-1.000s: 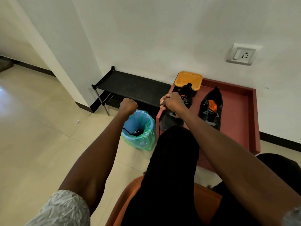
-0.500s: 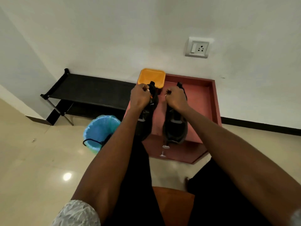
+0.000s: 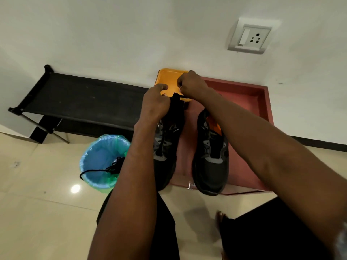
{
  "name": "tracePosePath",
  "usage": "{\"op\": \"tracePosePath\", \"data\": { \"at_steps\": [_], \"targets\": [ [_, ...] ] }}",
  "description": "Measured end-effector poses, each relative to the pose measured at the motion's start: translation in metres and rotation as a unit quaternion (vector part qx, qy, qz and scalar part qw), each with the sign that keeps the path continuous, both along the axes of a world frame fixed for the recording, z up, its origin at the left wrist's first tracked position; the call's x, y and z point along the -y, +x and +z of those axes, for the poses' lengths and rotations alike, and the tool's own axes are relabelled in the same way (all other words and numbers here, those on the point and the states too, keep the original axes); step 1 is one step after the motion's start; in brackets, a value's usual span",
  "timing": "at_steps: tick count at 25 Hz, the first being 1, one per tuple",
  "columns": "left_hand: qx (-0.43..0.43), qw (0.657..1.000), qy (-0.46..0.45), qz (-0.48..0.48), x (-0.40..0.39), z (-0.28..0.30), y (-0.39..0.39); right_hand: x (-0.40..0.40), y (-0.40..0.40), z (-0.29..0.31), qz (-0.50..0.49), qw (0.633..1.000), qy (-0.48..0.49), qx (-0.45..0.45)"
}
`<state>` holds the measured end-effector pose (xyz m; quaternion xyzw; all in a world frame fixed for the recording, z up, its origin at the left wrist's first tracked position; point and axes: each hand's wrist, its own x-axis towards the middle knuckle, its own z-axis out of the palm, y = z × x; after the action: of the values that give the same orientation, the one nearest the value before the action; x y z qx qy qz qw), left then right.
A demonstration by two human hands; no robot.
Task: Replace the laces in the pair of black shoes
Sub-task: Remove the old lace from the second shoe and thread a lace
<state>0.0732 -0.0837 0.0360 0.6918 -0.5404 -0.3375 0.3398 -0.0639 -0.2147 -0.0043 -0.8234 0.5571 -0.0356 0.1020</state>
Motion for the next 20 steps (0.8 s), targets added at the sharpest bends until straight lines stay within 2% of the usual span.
{"op": "tracePosePath", "data": {
  "at_steps": [3, 6, 10, 12, 14, 17, 20],
  "targets": [
    [-0.015, 1.0, -0.006, 0.01, 0.009, -0.005, -0.005, 0.019, 0.02, -0.005, 0.035, 0.989, 0.064, -0.131],
    [-0.031, 0.999, -0.003, 0.025, 0.014, -0.009, -0.006, 0.029, 0.023, -0.02, 0.02, 0.979, 0.122, -0.159],
    [-0.032, 0.998, 0.012, 0.045, 0.017, -0.01, -0.004, 0.029, 0.023, -0.029, 0.01, 0.982, 0.101, -0.158],
    [-0.033, 0.998, 0.013, 0.052, 0.016, -0.011, -0.003, 0.025, 0.022, -0.027, 0.0, 0.99, 0.076, -0.119],
    [-0.037, 0.997, 0.007, 0.061, 0.016, -0.009, -0.003, 0.022, 0.018, -0.019, -0.032, 0.998, 0.046, -0.025],
    [-0.059, 0.995, -0.012, 0.085, 0.012, -0.006, -0.008, 0.007, -0.004, 0.009, -0.102, 0.985, 0.02, 0.14],
    [-0.085, 0.991, -0.045, 0.09, 0.0, -0.003, -0.013, -0.027, -0.039, 0.05, -0.114, 0.971, -0.004, 0.21]
  ]
}}
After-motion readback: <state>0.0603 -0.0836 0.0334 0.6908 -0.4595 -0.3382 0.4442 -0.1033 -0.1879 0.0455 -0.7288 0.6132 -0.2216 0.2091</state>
